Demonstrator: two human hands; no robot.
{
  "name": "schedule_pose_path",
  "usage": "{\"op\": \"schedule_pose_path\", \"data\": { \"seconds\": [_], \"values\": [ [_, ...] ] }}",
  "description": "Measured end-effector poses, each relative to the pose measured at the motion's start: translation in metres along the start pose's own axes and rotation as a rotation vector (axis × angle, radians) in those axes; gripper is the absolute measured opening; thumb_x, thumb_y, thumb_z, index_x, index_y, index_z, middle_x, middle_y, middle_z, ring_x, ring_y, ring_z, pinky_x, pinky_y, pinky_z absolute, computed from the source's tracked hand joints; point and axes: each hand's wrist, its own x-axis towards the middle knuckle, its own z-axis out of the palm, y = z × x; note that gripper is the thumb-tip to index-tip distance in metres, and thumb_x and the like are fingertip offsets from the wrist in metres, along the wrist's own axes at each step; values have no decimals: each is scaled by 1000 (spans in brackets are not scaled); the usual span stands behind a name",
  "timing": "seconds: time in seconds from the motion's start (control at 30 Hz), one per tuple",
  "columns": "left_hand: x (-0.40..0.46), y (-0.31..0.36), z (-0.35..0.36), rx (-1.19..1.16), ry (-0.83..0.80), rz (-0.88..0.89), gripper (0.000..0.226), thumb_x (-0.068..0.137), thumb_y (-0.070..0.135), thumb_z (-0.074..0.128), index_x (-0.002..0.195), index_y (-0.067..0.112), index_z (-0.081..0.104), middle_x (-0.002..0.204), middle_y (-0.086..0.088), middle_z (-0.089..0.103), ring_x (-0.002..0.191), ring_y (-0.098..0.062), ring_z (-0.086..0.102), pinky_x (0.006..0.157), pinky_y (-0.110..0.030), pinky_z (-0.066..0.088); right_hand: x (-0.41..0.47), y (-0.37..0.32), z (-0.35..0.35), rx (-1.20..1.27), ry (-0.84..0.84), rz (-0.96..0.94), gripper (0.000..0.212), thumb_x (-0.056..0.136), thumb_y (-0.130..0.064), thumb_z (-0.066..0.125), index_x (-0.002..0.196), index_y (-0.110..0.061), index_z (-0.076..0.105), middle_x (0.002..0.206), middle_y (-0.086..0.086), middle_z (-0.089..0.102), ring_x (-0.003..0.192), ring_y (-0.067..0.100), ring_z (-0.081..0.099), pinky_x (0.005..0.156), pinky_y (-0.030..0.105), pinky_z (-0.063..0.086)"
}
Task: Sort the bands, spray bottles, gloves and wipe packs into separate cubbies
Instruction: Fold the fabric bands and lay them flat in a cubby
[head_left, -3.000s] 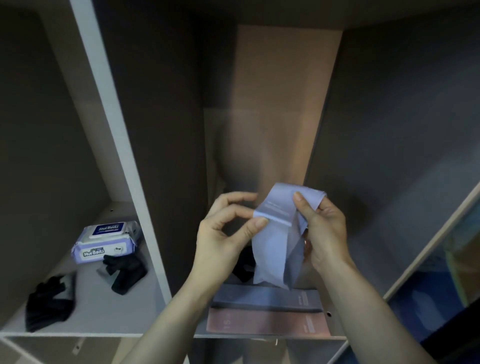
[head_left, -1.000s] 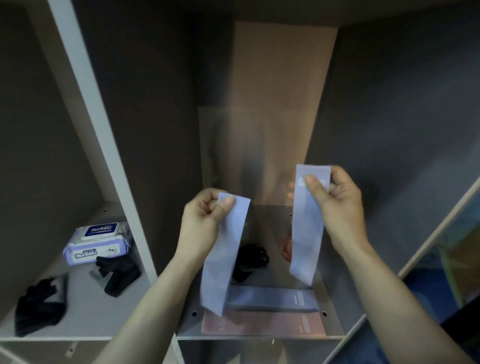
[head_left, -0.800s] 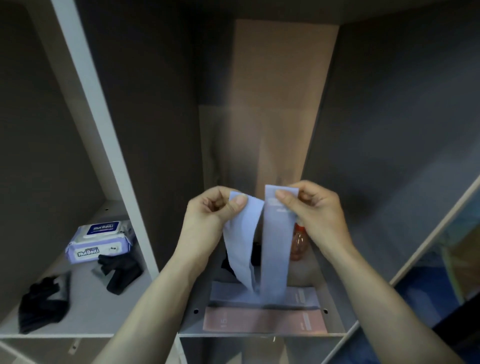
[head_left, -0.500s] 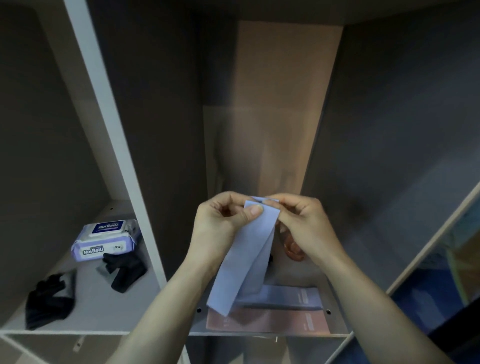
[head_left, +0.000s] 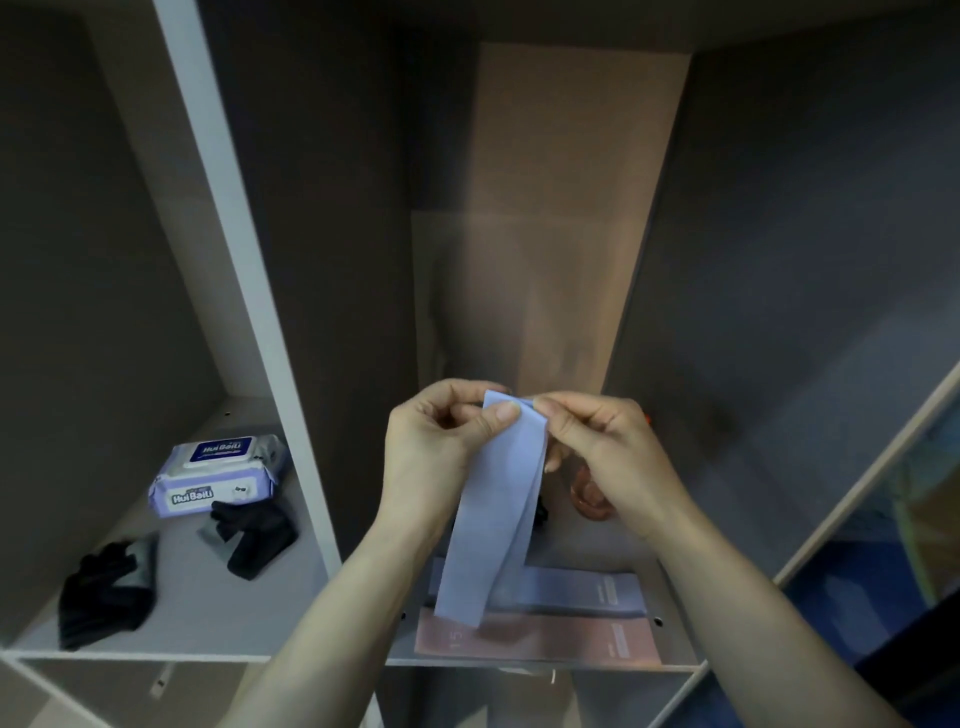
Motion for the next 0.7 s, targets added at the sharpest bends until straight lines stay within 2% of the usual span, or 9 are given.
{"op": "schedule_pose_path", "data": {
  "seconds": [0.1, 0.27, 0.33, 0.43, 0.53, 0.6, 0.7],
  "values": [
    [-1, -1, 0, -16, 4, -16, 12, 77, 6, 74, 88, 11, 74, 93, -30, 66, 80, -20, 66, 78, -31, 56, -1, 0, 1, 18, 25, -31, 24, 93, -8, 53, 91, -23, 72, 55, -14, 64, 49, 1, 51, 52, 10, 40],
    [0, -4, 2, -85, 2, -39, 11, 79, 2, 71, 90, 2, 72, 94, -35, 64, 76, -23, 63, 72, -29, 55, -2, 1, 2, 48, 31, -27, 26, 93, -7, 53, 90, -25, 72, 59, -14, 67, 50, 0, 54, 51, 11, 41],
    [1, -6, 2, -86, -1, -39, 9, 79, 3, 71, 87, -1, 70, 87, -31, 64, 72, -20, 61, 66, -24, 53, -2, 0, 0, 79, 7, -1, 22, 92, -14, 54, 89, -25, 73, 61, -12, 68, 51, 1, 56, 52, 11, 43],
    [2, -10, 1, -27, 14, 5, 13, 78, 7, 74, 84, -2, 67, 84, -32, 62, 72, -21, 58, 65, -24, 50, -2, -5, -4, 79, -72, 31, 20, 81, -36, 59, 80, -24, 75, 67, -9, 69, 58, 2, 57, 58, 14, 46],
    [3, -12, 1, 9, 8, 41, 15, 76, 10, 76, 81, -2, 67, 85, -30, 65, 71, -19, 58, 63, -22, 48, -2, -8, -7, 1, -129, -4, 12, 73, -31, 73, 81, -21, 72, 74, -8, 71, 67, -1, 60, 63, 13, 45],
    [2, -11, 2, 10, -35, 32, 16, 75, 12, 77, 79, 0, 68, 84, -25, 68, 72, -19, 61, 65, -23, 50, -1, -7, -8, -121, -117, -24, 9, 76, -19, 77, 79, -18, 69, 65, -8, 65, 57, -2, 55, 56, 12, 41],
    [3, -12, 1, 40, -99, 54, 24, 74, 20, 79, 82, 1, 68, 90, -20, 68, 81, -18, 63, 76, -28, 51, 1, -4, -11, -345, -66, -48, 13, 81, -21, 73, 72, -21, 63, 51, -9, 51, 42, 4, 41, 46, 13, 29]
  ]
}}
